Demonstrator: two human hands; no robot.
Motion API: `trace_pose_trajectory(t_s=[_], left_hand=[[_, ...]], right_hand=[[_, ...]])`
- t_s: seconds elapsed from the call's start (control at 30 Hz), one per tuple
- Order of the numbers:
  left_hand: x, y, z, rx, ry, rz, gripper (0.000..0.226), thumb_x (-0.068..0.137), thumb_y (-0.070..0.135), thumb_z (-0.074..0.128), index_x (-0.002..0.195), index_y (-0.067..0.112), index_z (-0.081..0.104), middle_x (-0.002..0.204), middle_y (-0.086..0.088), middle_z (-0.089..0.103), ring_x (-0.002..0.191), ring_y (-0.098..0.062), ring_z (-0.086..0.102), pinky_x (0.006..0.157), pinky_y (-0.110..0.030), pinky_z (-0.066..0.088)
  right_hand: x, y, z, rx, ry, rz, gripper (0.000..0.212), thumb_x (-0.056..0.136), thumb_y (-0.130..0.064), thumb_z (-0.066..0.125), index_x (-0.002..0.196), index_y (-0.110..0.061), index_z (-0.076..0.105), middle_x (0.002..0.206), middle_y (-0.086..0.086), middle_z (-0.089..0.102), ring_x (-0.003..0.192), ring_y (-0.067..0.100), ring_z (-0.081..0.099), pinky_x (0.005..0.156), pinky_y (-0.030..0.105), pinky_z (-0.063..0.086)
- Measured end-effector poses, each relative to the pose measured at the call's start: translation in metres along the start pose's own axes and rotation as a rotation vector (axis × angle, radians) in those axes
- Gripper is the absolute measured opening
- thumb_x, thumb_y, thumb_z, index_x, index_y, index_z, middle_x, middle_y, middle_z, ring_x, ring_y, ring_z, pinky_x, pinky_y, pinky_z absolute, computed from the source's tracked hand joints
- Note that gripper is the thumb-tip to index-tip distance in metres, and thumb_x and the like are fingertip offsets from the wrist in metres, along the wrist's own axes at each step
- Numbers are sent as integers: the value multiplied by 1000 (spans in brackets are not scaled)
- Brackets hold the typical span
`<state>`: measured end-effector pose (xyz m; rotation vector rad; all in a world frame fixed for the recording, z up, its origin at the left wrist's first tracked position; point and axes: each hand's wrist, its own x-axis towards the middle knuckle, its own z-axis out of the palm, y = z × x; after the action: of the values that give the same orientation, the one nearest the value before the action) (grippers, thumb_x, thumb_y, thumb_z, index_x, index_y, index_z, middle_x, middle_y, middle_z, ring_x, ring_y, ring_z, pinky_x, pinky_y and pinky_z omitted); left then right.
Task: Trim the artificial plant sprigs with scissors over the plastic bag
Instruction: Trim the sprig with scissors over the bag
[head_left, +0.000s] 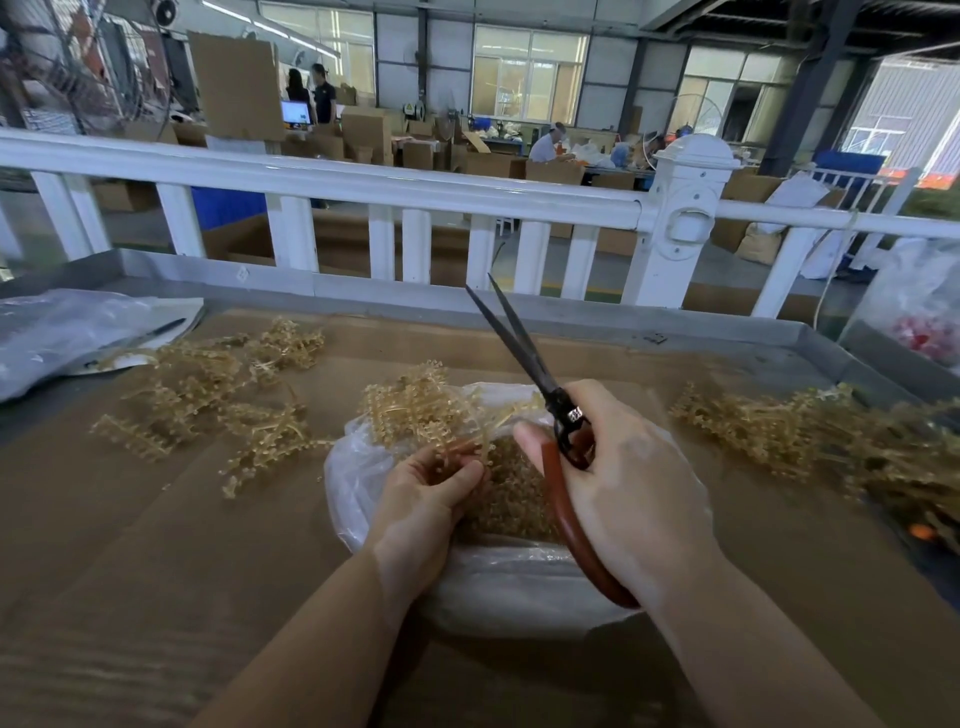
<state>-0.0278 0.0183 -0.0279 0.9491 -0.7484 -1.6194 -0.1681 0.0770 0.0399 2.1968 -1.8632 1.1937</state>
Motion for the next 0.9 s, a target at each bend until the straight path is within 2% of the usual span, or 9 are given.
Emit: trace_pose_trajectory(t_s=[0.1, 0.17, 0.27, 0.33, 0.43, 0.53, 0.67, 0.77, 0.9], left_hand=[[1, 0, -1, -48, -10, -2, 13, 86, -3, 58, 96, 2, 65, 93, -15, 71, 88, -23, 68, 78, -29, 57], [3, 1, 1, -88, -3, -7, 13, 87, -4, 57, 95, 3, 65, 92, -13, 70, 87, -20, 67, 74, -25, 57], [7, 0, 3, -142, 40, -28, 15, 87, -7, 56, 98, 1, 62, 94, -13, 66, 86, -19, 65, 74, -23, 58], [9, 0, 4, -165, 42, -29, 15, 87, -8, 56, 99, 0, 61, 92, -14, 65, 82, -18, 65, 70, -23, 58], [11, -2, 2, -176, 36, -20, 15, 86, -8, 57, 98, -1, 61, 87, -14, 69, 76, -17, 69, 65, -22, 58], [12, -2, 2, -206, 25, -18, 12, 86, -10, 56, 93, -2, 61, 80, -13, 69, 70, -15, 70, 66, -23, 59], [15, -2, 4, -224, 29, -8, 11, 86, -11, 54, 88, -3, 60, 82, -15, 65, 71, -16, 68, 71, -24, 59], [15, -1, 4, -226, 15, -19, 12, 86, -11, 54, 89, -3, 62, 83, -15, 67, 76, -18, 67, 71, -24, 59], [13, 0, 1, -203, -17, -47, 12, 85, -10, 56, 89, -1, 63, 76, -10, 70, 68, -13, 70, 67, -23, 59]], right_hand=[[-6, 12, 7, -109, -36, -32, 20, 87, -58, 51, 93, -38, 53, 65, -24, 41, 65, -14, 43, 70, -1, 31], [-14, 22, 15, -172, -80, -22, 29, 86, -60, 49, 95, -34, 57, 64, -22, 41, 59, -10, 40, 63, 3, 36], [-24, 36, 30, -160, -176, 46, 32, 87, -63, 43, 95, -34, 53, 70, -18, 48, 65, -2, 46, 54, 9, 33], [-28, 42, 40, -217, -190, 57, 34, 87, -65, 41, 100, -35, 52, 78, -15, 53, 75, 1, 51, 58, 10, 35], [-31, 44, 51, -302, -158, 43, 37, 85, -66, 40, 101, -34, 52, 83, -11, 59, 83, 10, 58, 63, 21, 43], [-32, 44, 54, -324, -134, 43, 38, 86, -64, 40, 102, -33, 52, 84, -9, 59, 83, 12, 58, 61, 22, 39], [-34, 44, 57, -350, -159, 50, 43, 88, -65, 34, 111, -33, 49, 93, -8, 58, 92, 14, 56, 66, 25, 42], [-34, 44, 56, -333, -137, 47, 42, 88, -64, 36, 112, -33, 50, 92, -9, 58, 91, 13, 56, 64, 23, 37], [-31, 42, 54, -288, -140, 63, 39, 87, -65, 38, 106, -34, 50, 87, -10, 58, 88, 11, 57, 64, 22, 38]])
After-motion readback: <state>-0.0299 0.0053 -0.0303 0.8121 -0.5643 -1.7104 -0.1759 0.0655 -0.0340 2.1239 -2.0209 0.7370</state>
